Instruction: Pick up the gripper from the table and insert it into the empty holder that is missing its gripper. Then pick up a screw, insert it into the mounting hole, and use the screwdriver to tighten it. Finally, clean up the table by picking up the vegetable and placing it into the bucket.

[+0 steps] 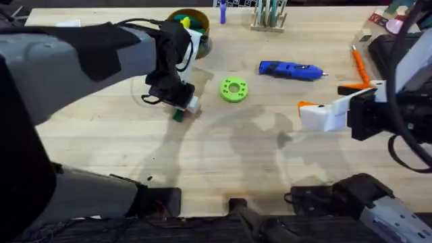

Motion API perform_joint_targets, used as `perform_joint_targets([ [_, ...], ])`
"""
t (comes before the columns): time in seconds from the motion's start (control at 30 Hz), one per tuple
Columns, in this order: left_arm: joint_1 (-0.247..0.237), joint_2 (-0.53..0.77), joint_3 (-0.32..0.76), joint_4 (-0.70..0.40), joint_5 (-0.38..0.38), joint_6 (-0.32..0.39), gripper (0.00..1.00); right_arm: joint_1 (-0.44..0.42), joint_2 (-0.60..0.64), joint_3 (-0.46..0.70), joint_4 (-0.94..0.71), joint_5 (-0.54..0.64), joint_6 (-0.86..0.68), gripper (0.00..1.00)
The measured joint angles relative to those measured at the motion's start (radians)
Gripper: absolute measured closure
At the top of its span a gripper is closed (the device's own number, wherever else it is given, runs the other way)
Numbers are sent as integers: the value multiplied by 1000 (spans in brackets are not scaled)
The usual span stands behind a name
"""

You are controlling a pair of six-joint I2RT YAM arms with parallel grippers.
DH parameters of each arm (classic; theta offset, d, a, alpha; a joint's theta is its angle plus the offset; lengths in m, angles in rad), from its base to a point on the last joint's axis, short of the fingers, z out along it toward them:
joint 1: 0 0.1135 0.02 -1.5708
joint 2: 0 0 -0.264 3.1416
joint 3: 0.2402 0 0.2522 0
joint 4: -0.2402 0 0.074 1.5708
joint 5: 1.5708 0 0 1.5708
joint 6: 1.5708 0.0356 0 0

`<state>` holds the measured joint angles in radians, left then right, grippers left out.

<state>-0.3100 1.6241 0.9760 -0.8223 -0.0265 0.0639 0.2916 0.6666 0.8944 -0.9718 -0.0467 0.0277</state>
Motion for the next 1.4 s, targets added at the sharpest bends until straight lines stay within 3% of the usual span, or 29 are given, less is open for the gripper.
perform_joint_targets([
  [0.1, 0, 0, 1, 2, 0, 3, 952, 0, 0, 0, 0, 0, 0, 10],
  [0.13, 0, 0, 1, 4, -1, 2, 982, 0, 0, 0, 0, 0, 0, 11],
  [0.4, 0, 17, 67, -60, 0, 2, 986, 0, 0, 0, 0, 0, 3, 12],
  [0.57, 0, 26, 276, -143, 0, 2, 987, 0, 0, 0, 0, 0, 3, 11],
  [0.73, 0, 25, 483, -140, 0, 2, 988, 0, 0, 0, 0, 0, 3, 10],
  [0.87, 0, 24, 563, -47, 0, 2, 988, 0, 0, 0, 0, 0, 3, 11],
  [1.1, 0, 48, 570, 159, -1, 3, 990, 0, 0, 0, 0, 0, 3, 11],
  [1.3, 19, 171, 571, 336, 0, 3, 990, 0, 0, 0, 0, 0, 3, 11],
  [1.4, 36, 236, 571, 369, -1, 2, 990, 0, 0, 0, 0, 0, 3, 10],
])
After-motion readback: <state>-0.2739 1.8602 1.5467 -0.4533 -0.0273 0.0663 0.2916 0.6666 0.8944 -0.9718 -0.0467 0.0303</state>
